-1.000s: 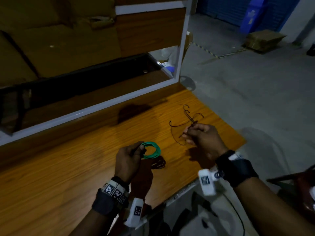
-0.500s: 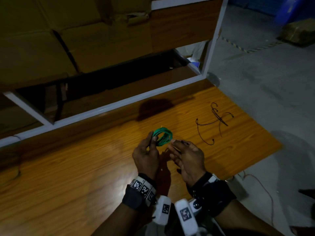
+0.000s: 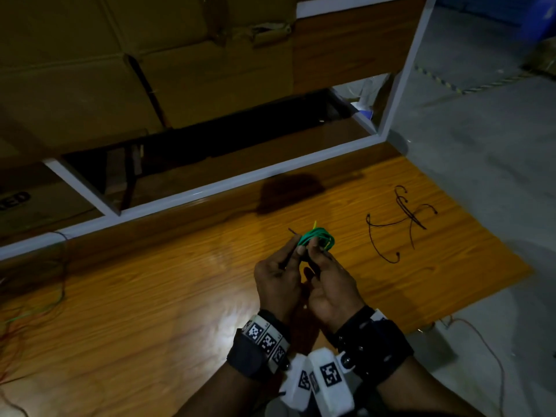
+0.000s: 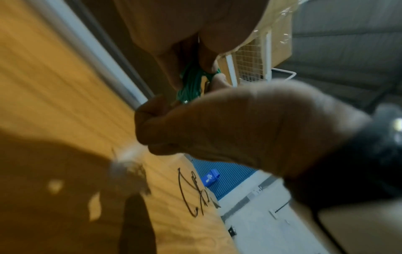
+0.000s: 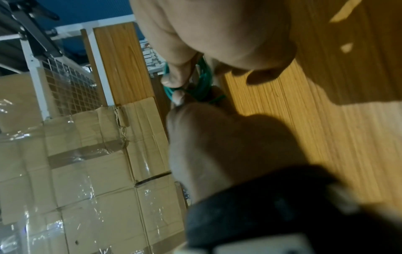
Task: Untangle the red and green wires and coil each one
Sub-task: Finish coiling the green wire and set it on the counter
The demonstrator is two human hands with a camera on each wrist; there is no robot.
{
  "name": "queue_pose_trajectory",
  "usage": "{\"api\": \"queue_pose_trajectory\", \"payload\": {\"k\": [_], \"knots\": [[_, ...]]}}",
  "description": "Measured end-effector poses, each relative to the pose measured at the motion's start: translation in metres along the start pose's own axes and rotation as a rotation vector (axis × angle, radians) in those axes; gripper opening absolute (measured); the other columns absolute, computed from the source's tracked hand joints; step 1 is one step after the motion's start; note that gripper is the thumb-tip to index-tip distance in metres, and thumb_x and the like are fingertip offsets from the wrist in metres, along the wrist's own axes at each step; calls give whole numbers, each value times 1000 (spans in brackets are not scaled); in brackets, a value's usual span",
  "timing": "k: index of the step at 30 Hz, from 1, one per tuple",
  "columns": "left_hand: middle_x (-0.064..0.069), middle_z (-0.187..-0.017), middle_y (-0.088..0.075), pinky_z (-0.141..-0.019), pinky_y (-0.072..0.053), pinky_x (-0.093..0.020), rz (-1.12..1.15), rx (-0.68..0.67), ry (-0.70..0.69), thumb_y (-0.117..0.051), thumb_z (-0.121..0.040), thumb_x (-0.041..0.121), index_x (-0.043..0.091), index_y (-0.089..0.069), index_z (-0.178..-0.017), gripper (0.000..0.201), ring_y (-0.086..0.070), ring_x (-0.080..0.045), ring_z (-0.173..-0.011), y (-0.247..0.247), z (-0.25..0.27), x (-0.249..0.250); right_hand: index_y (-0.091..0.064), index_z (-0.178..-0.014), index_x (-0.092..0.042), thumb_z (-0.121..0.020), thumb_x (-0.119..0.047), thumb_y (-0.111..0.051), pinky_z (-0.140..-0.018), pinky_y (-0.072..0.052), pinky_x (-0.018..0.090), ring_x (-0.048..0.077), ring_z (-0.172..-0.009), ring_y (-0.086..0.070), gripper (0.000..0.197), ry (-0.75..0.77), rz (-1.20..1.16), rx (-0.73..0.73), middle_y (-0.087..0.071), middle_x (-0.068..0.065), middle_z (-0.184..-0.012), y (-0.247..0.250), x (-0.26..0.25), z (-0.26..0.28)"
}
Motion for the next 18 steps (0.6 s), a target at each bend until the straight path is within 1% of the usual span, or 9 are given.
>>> {"api": "queue_pose_trajectory", "payload": {"k": [1, 3, 6, 9, 10, 12, 14, 16, 18], "knots": [[19, -98, -76, -90, -61, -36, 6, -10, -8, -72, -93, 7, 22, -75, -113, 25, -73, -9, -103, 0, -2, 3, -74, -120, -23, -50, -58, -94, -100, -50, 53, 28, -129, -54, 81, 0, 0, -38, -70, 1, -129, -3, 0, 0], [13, -100, -78, -88, -61, -34, 19, -29, -28, -72, -93, 8, 29, -77, -106, 26, -74, -11, -102, -1, -4, 8, -73, -122, -25, -48, -63, -96, -109, -45, 58, 30, -132, -54, 86, 3, -3, -106, -68, 3, -133, -8, 0, 0], [7, -101, -79, -83, -60, -28, 75, -28, -24, -73, -92, 6, 27, -77, -104, 25, -75, -13, -101, -2, -6, 12, -71, -126, -23, -59, -58, -93, -110, -44, 56, 30, -133, -54, 78, 7, -32, -176, -66, 5, -136, -15, -2, 1], [6, -104, -78, -80, -59, -22, 87, 5, -50, -72, -92, 4, 23, -75, -110, 26, -74, -9, -100, 1, -6, 19, -70, -128, -23, -60, -53, -93, -103, -48, 49, 28, -134, -55, 78, 14, 4, -250, -67, 5, -136, -21, -4, 5], [4, -108, -77, -81, -58, -21, 84, 17, -65, -71, -93, 4, 24, -73, -114, 29, -74, -7, -101, 4, -7, 22, -70, -127, -23, -59, -52, -95, -106, -47, 52, 28, -133, -55, 77, 26, 37, -264, -67, 4, -135, -22, -6, 8], [0, -112, -76, -84, -60, -24, 104, 29, -65, -70, -94, 3, 25, -66, -128, 41, -73, -8, -104, 8, -8, 24, -71, -126, -22, -71, -41, -91, -111, -42, 55, 28, -131, -58, 62, 71, 104, -275, -69, 3, -133, -21, -10, 14], [6, -99, -79, -90, -59, -29, 128, -5, -35, -69, -95, 4, 18, -50, -148, 58, -73, -11, -106, 10, -7, 26, -71, -126, -19, -81, -26, -83, -100, -48, 49, 29, -125, -63, 46, 146, 199, -254, -72, 3, -127, -14, -19, 22], [19, -90, -78, -91, -58, -25, 107, -40, -24, -68, -96, 7, 8, -38, -155, 66, -72, -4, -104, 10, -4, 27, -74, -120, -24, -83, -20, -81, -86, -54, 43, 24, -118, -67, 38, 266, 350, -209, -75, -1, -120, -5, -31, 30], [2, -104, -79, -89, -59, -25, 115, -38, 2, -70, -95, 8, 7, -47, -149, 59, -73, -7, -103, 12, -3, 25, -75, -114, -28, -81, -15, -83, -85, -58, 43, 19, -109, -71, 37, 385, 465, -178, -77, -4, -113, 2, -44, 39]]}}
Point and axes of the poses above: each hand's wrist, its own z-axis away from the middle knuckle, its own y-axis out of the back of the hand, x = y × z, the point moved 8 cm from there along -z, towards the middle knuckle
